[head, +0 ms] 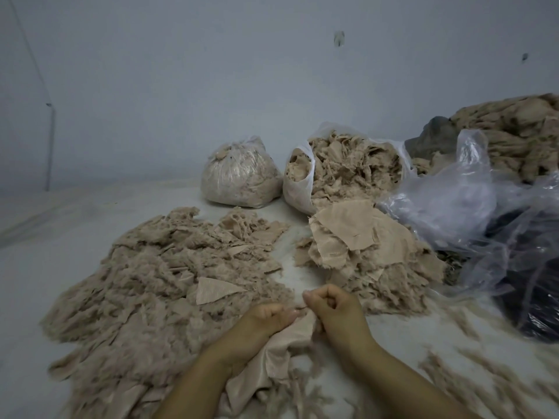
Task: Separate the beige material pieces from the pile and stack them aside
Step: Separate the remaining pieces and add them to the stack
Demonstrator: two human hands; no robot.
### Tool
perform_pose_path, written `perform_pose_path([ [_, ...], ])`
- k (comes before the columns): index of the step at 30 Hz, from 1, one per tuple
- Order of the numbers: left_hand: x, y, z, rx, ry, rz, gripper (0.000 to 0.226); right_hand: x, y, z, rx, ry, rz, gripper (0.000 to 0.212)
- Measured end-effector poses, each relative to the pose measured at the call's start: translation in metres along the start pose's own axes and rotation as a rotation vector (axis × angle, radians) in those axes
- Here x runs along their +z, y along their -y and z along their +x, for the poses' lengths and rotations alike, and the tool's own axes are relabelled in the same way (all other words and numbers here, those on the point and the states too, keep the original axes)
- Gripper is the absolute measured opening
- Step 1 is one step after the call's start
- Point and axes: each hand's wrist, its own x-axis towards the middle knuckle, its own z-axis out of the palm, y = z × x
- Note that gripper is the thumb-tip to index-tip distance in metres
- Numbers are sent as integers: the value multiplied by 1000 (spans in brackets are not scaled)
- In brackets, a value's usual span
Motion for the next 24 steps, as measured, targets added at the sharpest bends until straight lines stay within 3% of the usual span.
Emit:
perform_pose_path([
  [5,-7,-2,-4,33,-35,38,71,-11,3,11,-36,-181,-43,23],
  [7,-11,1,0,69,-85,-31,55,-12,8,6,-10,-48,-102,29],
  [9,-9,0,3,119,-122,-53,33,-3,6,-5,106,203,-64,39],
  [12,-9,-2,6,191,-301,-77,21,6,3,-21,261,504,8,27],
  [14,-14,-1,8,204,-453,-101,22,2,3,-20,259,477,21,21],
  [18,-18,3,16,183,-604,-53,24,-11,7,-14,191,387,6,32],
  [21,-37,2,19,203,-808,-63,25,-21,4,-15,194,341,-73,34],
  [24,-37,0,16,225,-775,63,22,-24,8,-16,195,340,-204,47],
])
